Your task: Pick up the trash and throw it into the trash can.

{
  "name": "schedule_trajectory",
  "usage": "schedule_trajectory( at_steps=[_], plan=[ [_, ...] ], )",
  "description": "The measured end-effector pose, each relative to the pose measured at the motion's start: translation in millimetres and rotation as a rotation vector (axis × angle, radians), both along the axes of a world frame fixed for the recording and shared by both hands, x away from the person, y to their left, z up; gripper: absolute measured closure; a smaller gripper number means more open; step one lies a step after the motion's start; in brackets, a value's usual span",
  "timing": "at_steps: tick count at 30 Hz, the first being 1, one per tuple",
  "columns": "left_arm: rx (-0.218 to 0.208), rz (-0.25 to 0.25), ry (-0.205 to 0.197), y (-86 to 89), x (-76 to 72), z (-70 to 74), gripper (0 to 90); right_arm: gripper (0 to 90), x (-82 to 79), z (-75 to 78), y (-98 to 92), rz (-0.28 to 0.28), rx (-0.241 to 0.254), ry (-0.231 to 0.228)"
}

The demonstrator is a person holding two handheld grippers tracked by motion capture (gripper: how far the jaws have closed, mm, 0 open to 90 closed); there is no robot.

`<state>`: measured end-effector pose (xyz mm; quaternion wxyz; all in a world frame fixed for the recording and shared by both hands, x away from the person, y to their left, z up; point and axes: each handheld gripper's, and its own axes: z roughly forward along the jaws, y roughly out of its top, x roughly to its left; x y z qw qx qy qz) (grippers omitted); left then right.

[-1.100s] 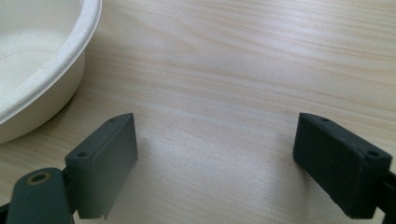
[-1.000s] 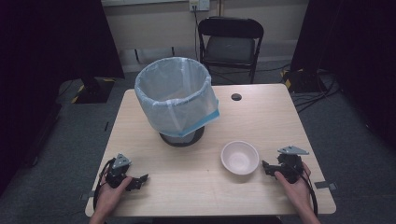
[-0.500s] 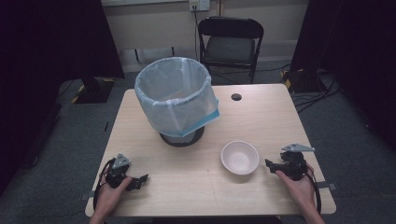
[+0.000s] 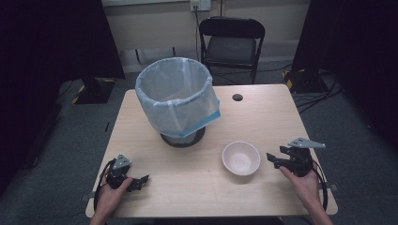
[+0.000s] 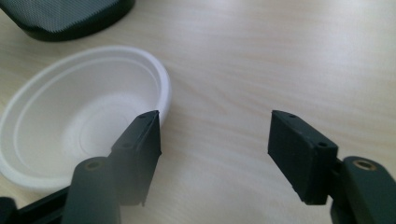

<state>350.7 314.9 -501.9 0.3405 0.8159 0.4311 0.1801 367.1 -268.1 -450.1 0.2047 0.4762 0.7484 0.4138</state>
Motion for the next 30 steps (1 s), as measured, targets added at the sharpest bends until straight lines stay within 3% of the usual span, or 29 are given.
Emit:
schedule_trajectory(
  at_steps=[1, 3, 4, 5, 9, 12, 13, 14, 15, 16, 17, 23, 28, 30],
  plan=[
    [0.001, 0.000, 0.000, 0.0, 0.0, 0.0, 0.0, 38.4, 0.2, 5.3, 4.6, 0.016, 0.011, -0.040],
    [0.001, 0.000, 0.000, 0.0, 0.0, 0.0, 0.0, 39.4, 1.5, 11.2, 9.9, 0.039, 0.019, -0.052],
    [0.001, 0.000, 0.000, 0.0, 0.0, 0.0, 0.0, 39.4, 1.5, 11.2, 9.9, 0.039, 0.019, -0.052],
    [0.000, 0.000, 0.000, 0.0, 0.0, 0.0, 0.0, 45.4, 3.1, 16.8, 15.9, 0.058, -0.003, -0.059],
    [0.000, 0.000, 0.000, 0.0, 0.0, 0.0, 0.0, 46.4, 7.9, 22.8, 24.5, 0.098, -0.006, -0.045],
    [0.001, 0.000, 0.000, 0.0, 0.0, 0.0, 0.0, 49.3, 10.9, 24.6, 34.3, 0.124, -0.037, -0.067],
    [0.001, 0.000, 0.000, 0.0, 0.0, 0.0, 0.0, 50.5, 14.0, 23.4, 40.8, 0.142, -0.040, -0.035],
    [0.001, 0.000, 0.000, 0.0, 0.0, 0.0, 0.0, 50.5, 14.0, 23.4, 40.8, 0.142, -0.040, -0.035],
    [0.000, 0.000, 0.000, 0.0, 0.0, 0.0, 0.0, 47.6, 18.6, 19.5, 46.7, 0.151, -0.047, 0.014],
    [0.000, 0.000, 0.000, 0.0, 0.0, 0.0, 0.0, 47.6, 18.6, 19.5, 46.7, 0.151, -0.047, 0.014],
    [0.001, 0.000, 0.000, 0.0, 0.0, 0.0, 0.0, 45.7, 24.5, 14.2, 50.9, 0.159, -0.054, 0.056],
    [0.001, 0.000, 0.000, 0.0, 0.0, 0.0, 0.0, 39.4, 40.7, -1.7, 53.9, 0.145, -0.082, 0.118],
    [0.000, 0.001, 0.000, 0.0, 0.0, 0.0, 0.0, 43.4, 45.4, -15.0, 55.1, 0.147, -0.077, 0.137],
    [-0.001, 0.001, 0.000, -0.1, 0.0, 0.0, 0.0, 44.9, 46.3, -20.0, 57.9, 0.160, -0.098, 0.155]
  ],
)
